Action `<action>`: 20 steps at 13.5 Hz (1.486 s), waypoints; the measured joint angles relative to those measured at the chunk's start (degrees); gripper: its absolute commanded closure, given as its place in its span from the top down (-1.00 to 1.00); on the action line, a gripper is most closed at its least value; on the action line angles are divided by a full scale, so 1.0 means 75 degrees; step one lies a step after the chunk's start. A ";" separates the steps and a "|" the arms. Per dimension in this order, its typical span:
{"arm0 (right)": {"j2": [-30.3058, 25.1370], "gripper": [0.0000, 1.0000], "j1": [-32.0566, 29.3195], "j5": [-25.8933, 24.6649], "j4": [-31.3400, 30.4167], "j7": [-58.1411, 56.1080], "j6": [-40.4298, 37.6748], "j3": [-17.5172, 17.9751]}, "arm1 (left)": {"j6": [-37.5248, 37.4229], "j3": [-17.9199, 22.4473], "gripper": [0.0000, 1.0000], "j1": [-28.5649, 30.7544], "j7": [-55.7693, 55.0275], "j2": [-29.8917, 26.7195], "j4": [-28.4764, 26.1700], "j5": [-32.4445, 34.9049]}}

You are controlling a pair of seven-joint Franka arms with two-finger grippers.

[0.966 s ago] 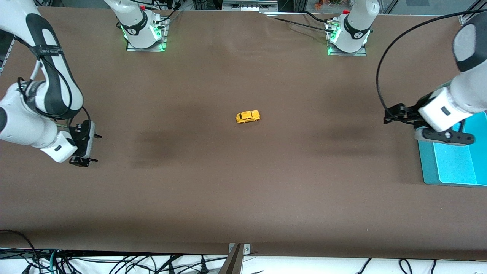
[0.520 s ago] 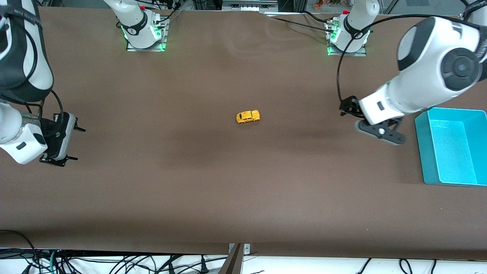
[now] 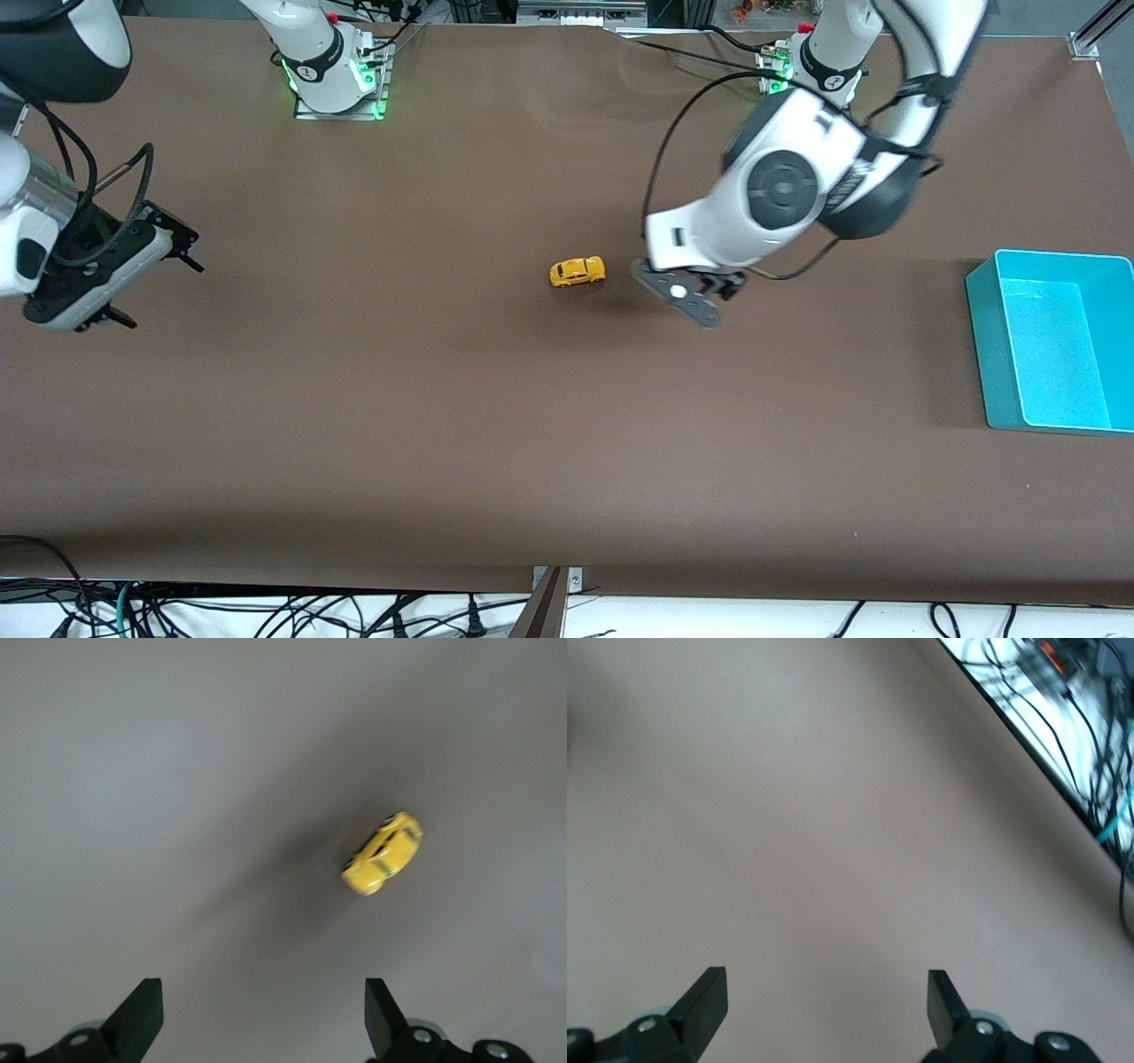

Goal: Wind and store yellow beetle car
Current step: 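Reach the left gripper to the car while the right gripper withdraws, then close the left gripper on the yellow car and lift it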

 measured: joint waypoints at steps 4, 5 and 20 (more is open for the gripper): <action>-0.0960 1.00 0.0097 0.0004 -0.0859 0.3764 -0.0001 -0.0056 | 0.0935 -0.0617 1.00 -0.0454 0.0500 0.0329 -0.0297 0.0918; -0.1136 1.00 0.0216 0.0008 -0.0996 0.4434 -0.0002 -0.0167 | 0.1289 -0.0853 1.00 -0.0457 0.0539 0.0352 -0.0495 0.1251; -0.1563 1.00 0.0399 0.0884 -0.1721 0.5527 0.0019 -0.0897 | 0.3902 -0.1171 1.00 -0.1123 0.0339 0.1972 -0.1767 0.3959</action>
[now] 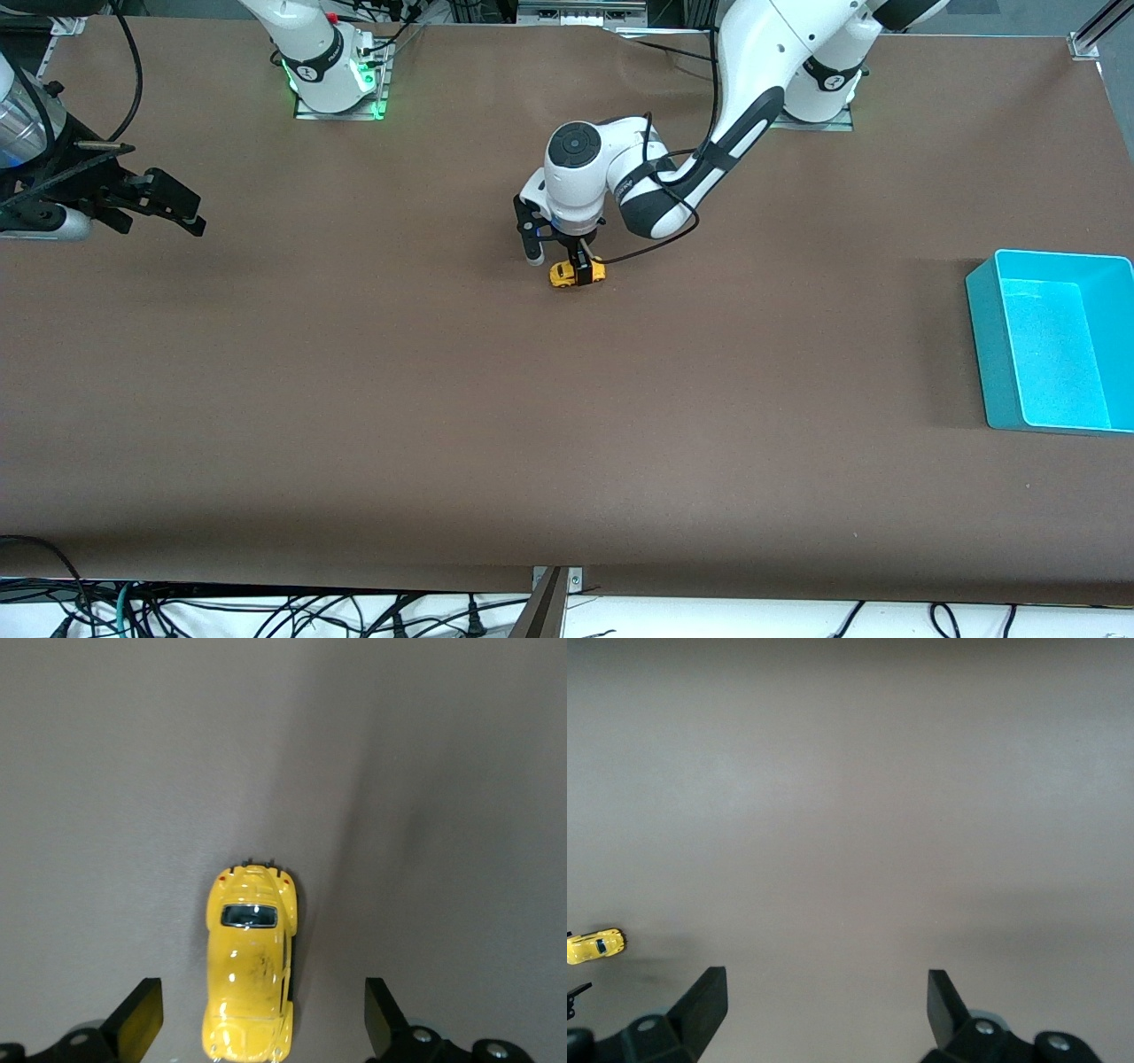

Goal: Wind and store yellow beetle car
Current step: 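Close the left gripper on the yellow car and lift it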

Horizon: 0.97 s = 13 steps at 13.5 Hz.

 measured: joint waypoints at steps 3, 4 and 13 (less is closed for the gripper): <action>0.0000 1.00 0.0003 -0.0005 0.0000 0.0000 0.0008 -0.0004 | 0.0130 0.0050 1.00 -0.0002 -0.0431 0.0122 -0.0153 0.0156; 0.0000 1.00 0.0005 -0.0005 0.0000 0.0000 0.0008 -0.0004 | 0.0155 0.0046 1.00 -0.0013 -0.0606 0.0157 -0.0171 0.0310; 0.0074 1.00 0.0037 -0.0048 -0.0005 0.0000 -0.0064 -0.0002 | 0.0225 0.0039 -0.96 -0.0043 -0.1185 0.0218 -0.0158 0.0569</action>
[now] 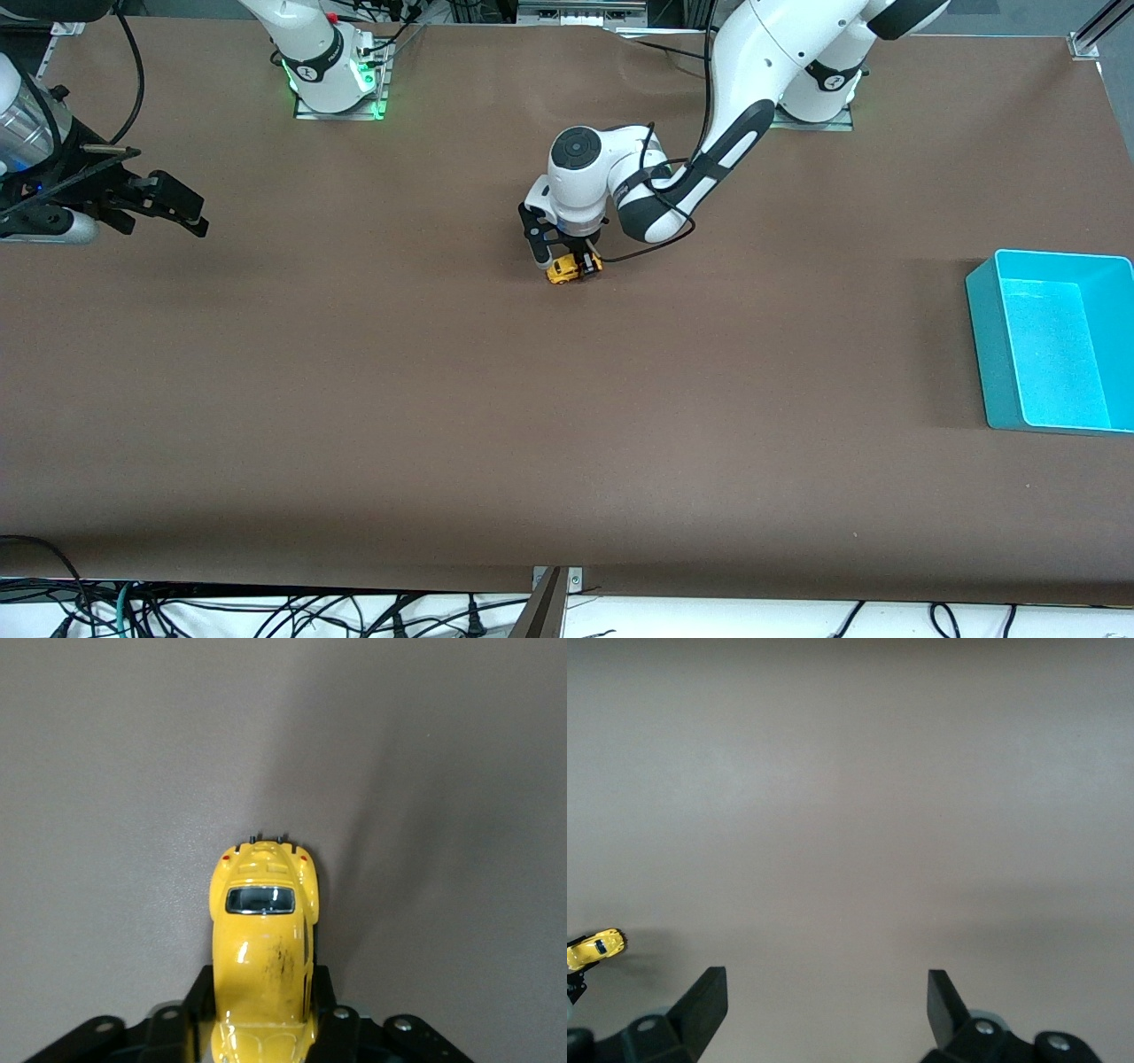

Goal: Wind and store yellow beetle car
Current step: 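Close the left gripper on the yellow car and lift it, then carry the car with the left gripper into the turquoise box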

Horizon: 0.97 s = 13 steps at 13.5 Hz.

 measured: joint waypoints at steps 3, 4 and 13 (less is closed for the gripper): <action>0.0038 1.00 0.0107 -0.0650 -0.0001 0.0055 -0.0003 0.0032 | 0.0001 0.0000 -1.00 0.0002 -0.0041 -0.0002 0.0019 0.0000; 0.0047 1.00 0.0210 -0.0798 -0.0001 0.0218 -0.0004 0.0054 | 0.0001 0.0001 -1.00 0.0014 -0.0040 -0.0021 0.0053 0.0000; 0.0149 1.00 0.0293 -0.0833 -0.0002 0.0321 -0.0110 -0.0028 | -0.1260 0.0227 -1.00 0.1652 0.4169 -0.1734 0.0073 -0.2457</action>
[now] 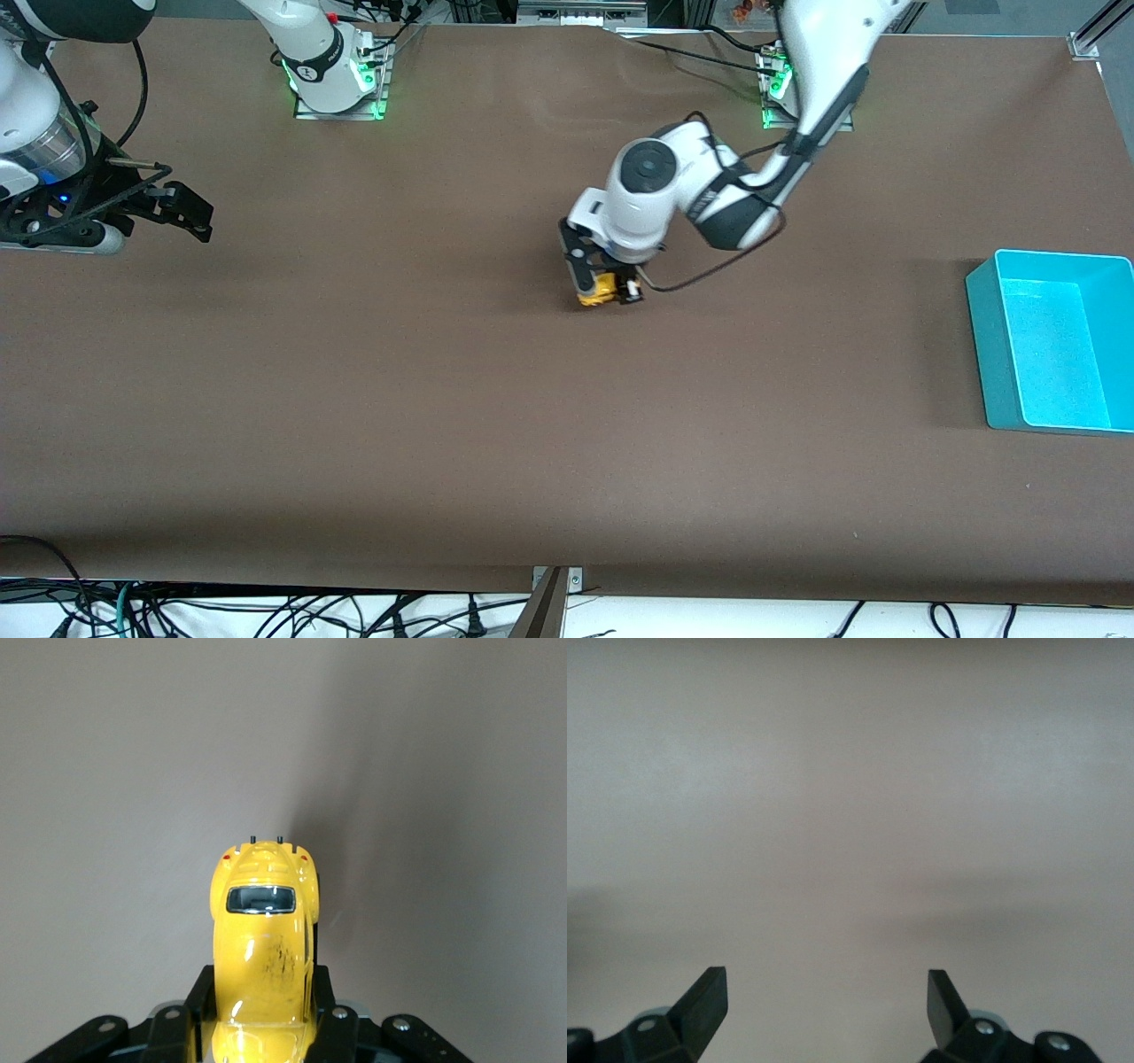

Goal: Wind and store yellow beetle car
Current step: 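Carry the car with the left gripper into the turquoise box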

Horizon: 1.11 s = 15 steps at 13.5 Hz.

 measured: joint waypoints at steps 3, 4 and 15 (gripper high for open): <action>0.0014 1.00 -0.0001 0.0027 0.0000 0.0000 0.0000 -0.0006 | -0.0976 0.1018 -1.00 0.0494 0.2410 -0.0698 -0.0016 -0.0937; 0.0014 1.00 -0.0001 0.0030 0.0000 0.0000 0.0000 -0.0006 | -0.1235 0.1485 -1.00 0.0596 0.3205 -0.0879 -0.0020 -0.1106; 0.0052 1.00 -0.0001 0.0038 0.0000 0.0000 0.0000 -0.0007 | -0.1732 0.4651 -1.00 0.2884 0.9839 -0.1120 0.0061 -0.1326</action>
